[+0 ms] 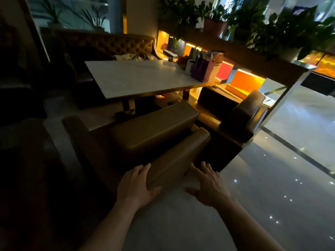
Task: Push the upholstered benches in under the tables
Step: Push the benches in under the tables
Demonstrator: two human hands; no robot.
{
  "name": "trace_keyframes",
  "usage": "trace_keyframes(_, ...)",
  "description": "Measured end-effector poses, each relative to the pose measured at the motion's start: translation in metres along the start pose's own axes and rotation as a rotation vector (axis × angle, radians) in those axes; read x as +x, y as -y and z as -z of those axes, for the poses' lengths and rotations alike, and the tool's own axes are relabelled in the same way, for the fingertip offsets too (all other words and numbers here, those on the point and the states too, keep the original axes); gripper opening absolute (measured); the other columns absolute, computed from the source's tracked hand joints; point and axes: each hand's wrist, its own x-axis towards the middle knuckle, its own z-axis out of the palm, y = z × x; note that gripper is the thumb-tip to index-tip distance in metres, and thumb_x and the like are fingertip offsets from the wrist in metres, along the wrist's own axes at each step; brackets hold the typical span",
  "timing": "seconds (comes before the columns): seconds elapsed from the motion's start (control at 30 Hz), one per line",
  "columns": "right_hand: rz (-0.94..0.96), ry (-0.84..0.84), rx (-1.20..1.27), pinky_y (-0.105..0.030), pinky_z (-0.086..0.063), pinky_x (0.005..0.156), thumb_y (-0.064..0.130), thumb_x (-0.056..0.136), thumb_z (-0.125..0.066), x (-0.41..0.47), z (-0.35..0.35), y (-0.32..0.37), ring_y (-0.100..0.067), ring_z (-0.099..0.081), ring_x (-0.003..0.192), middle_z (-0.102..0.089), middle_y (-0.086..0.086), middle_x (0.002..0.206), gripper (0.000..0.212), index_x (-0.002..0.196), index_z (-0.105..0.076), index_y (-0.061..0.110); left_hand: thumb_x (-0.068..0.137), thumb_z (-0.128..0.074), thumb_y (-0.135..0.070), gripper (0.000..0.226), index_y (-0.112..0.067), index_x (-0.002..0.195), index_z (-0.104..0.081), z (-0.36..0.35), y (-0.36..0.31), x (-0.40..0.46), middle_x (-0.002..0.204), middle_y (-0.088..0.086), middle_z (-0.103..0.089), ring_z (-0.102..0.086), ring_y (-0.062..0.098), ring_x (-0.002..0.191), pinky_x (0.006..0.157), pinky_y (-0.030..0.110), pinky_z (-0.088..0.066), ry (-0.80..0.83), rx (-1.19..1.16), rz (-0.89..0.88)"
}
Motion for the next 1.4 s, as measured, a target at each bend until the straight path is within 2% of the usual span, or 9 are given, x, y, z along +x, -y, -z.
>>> trace_keyframes(0.17,0.008,0.030,-0.036,-0.051,-0.010,0.123,0.071,0.083,-0.059,0.090,0.020,-0.066,-0.033,0.003,0.154,0.004,-0.011,0.168,0.102,0.157,0.002,0.038,0.072,-0.054,-0.083,0.104,-0.039,0.154,-0.010,-0.022,-0.041,0.083,0.161,-0.005,-0.019,-0.020,0.019,0.146,0.117,0.042,-0.025,0.042,0.009,0.047)
trace_keyframes(0.37,0.139,0.086,-0.019,-0.051,-0.013,0.124,0.062,0.084,-0.067,0.199,0.018,-0.109,-0.031,0.001,0.154,0.000,-0.010,0.168,0.103,0.158,0.001,0.038,0.069,-0.055,-0.085,0.109,-0.038,0.155,-0.007,-0.052,-0.076,0.174,0.162,-0.005,-0.017,-0.018,0.020,0.147,0.117,0.044,-0.024,0.038,0.038,0.131)
trace_keyframes(0.57,0.342,0.199,-0.021,-0.052,-0.009,0.125,0.064,0.084,-0.065,0.312,-0.015,-0.148,-0.032,0.006,0.154,0.003,-0.010,0.168,0.104,0.158,0.003,0.038,0.062,-0.060,-0.087,0.114,-0.041,0.154,-0.008,-0.106,-0.102,0.245,0.161,-0.007,-0.019,-0.023,0.021,0.144,0.115,0.044,-0.027,0.009,0.032,0.312)
trace_keyframes(0.73,0.499,0.267,-0.146,-0.058,0.002,0.123,0.066,0.077,-0.070,0.377,-0.042,-0.169,-0.034,0.019,0.151,0.014,-0.010,0.167,0.116,0.156,0.011,0.039,0.059,-0.060,-0.087,0.118,-0.044,0.153,-0.003,-0.151,-0.114,0.273,0.161,-0.009,-0.015,-0.020,0.021,0.144,0.116,0.043,-0.023,0.000,0.028,0.439)
trace_keyframes(0.87,0.542,0.321,-0.193,-0.071,0.005,0.117,0.068,0.073,-0.072,0.407,-0.054,-0.172,-0.037,0.024,0.149,0.019,-0.008,0.166,0.123,0.154,0.016,0.042,0.060,-0.063,-0.084,0.120,-0.043,0.153,0.000,-0.164,-0.108,0.282,0.162,-0.007,-0.014,-0.019,0.021,0.145,0.117,0.043,-0.018,0.004,0.073,0.495)
trace_keyframes(0.97,0.543,0.330,-0.190,-0.077,0.001,0.113,0.071,0.073,-0.070,0.416,-0.063,-0.168,-0.038,0.022,0.150,0.017,-0.007,0.166,0.120,0.154,0.016,0.044,0.058,-0.063,-0.086,0.122,-0.041,0.154,-0.002,-0.169,-0.098,0.285,0.162,-0.007,-0.016,-0.018,0.023,0.146,0.118,0.042,-0.016,0.028,0.087,0.541)
trace_keyframes(1.13,0.555,0.277,-0.202,-0.077,-0.004,0.113,0.074,0.076,-0.064,0.414,-0.068,-0.168,-0.038,0.015,0.152,0.008,-0.008,0.168,0.113,0.155,0.012,0.044,0.049,-0.060,-0.091,0.119,-0.039,0.149,-0.022,-0.171,-0.089,0.287,0.149,-0.011,-0.036,-0.032,0.018,0.137,0.112,0.040,-0.028,0.009,0.079,0.535)
trace_keyframes(1.4,0.543,0.273,-0.225,-0.075,-0.010,0.114,0.069,0.078,-0.066,0.407,-0.070,-0.163,-0.038,0.011,0.152,0.002,-0.008,0.168,0.109,0.156,0.005,0.043,0.055,-0.064,-0.084,0.108,-0.036,0.147,-0.030,-0.176,-0.090,0.278,0.143,-0.009,-0.042,-0.037,0.016,0.132,0.110,0.037,-0.028,-0.064,0.072,0.507)
